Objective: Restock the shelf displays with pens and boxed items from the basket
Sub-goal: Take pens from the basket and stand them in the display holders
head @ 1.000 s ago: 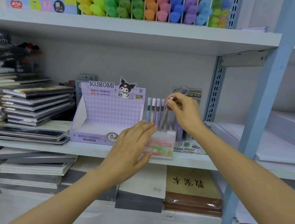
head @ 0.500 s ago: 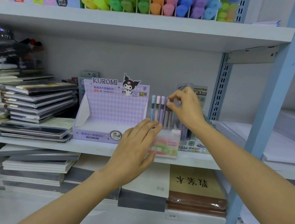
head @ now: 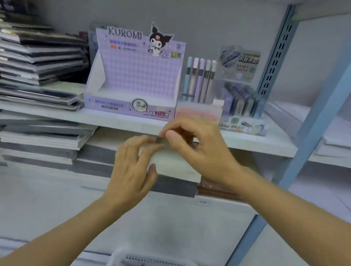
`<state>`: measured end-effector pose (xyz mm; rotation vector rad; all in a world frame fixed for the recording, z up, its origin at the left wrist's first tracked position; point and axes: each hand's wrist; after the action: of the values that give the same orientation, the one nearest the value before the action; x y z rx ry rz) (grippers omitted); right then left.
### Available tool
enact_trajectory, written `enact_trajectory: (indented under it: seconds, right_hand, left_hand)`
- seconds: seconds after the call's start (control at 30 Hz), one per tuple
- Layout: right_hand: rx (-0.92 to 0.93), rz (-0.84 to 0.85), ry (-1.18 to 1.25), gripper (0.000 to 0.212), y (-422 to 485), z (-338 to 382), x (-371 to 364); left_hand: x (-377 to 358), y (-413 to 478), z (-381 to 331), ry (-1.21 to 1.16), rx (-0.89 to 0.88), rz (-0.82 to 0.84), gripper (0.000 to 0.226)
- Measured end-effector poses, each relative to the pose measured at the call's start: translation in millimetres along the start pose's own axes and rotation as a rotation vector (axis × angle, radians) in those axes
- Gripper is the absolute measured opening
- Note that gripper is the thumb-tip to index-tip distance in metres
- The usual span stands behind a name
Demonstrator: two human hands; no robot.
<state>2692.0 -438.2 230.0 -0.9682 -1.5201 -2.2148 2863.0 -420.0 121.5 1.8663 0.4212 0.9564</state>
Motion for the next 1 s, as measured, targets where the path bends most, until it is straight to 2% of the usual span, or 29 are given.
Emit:
enact_trajectory:
  seconds: [0.07,0.13,0.27,0.4,0.47,0.57,0.63,0.7,0.77,0.87,1.0]
  right_hand:
    - [-0.046,0.151,0.037,0.014,-29.1,-1.4,-41.0]
    - [-0.146,0.288,0.080,0.015,-59.5,-10.3,-85.6]
    - [-0.363,0.546,0.121,0.014,-125.1,-41.6,-169.3]
    - [-0.524,0.813,0.080,0.016,-201.5,-73.7,-227.3]
    - [-0.604,0.979,0.040,0.022,-242.6,-87.5,-245.5]
    - [-0.697,1.223,-0.037,0.042,-300.3,-101.7,-260.4]
    - [-0.599,1.307,-0.167,0.059,-330.7,-107.8,-264.7]
    - [-0.472,1.285,-0.269,0.068,-350.9,-110.8,-269.8]
    - [-0.435,1.226,-0.295,0.066,-359.4,-113.1,-276.1]
    - [-0.360,1.178,-0.308,0.058,-361.1,-116.9,-283.7]
    - [-0.229,1.204,-0.314,0.058,-364.5,-116.7,-282.6]
  left_hand:
    - [-10.7,-45.1,15.2,0.000,0.084,0.099,0.043]
    - [-20.3,-98.8,30.9,0.012,0.183,0.300,0.039]
    - [-30.7,-218.9,49.3,-0.050,0.568,0.732,0.028]
    - [-33.8,-308.8,57.1,0.049,0.755,1.097,0.056]
    - [-34.5,-332.6,61.6,0.100,0.789,1.217,0.059]
    - [-37.8,-351.0,63.0,0.144,0.775,1.216,0.058]
    - [-42.8,-351.9,59.4,0.139,0.782,1.111,0.056]
    - [-48.6,-350.8,56.5,0.105,0.809,1.020,0.053]
    - [-53.6,-353.0,57.2,0.111,0.795,0.969,0.051]
    - [-56.9,-355.0,59.0,0.134,0.774,0.962,0.050]
    - [-58.8,-358.6,58.9,0.164,0.765,0.948,0.048]
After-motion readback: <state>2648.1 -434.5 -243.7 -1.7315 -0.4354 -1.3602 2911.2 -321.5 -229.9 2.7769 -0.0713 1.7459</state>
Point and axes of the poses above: each hand's wrist, its own y-axis towards the middle knuckle, its own x-axis out of the back of the hand, z = x × y, and after that the axes turned 11 degrees about -y, right-handed
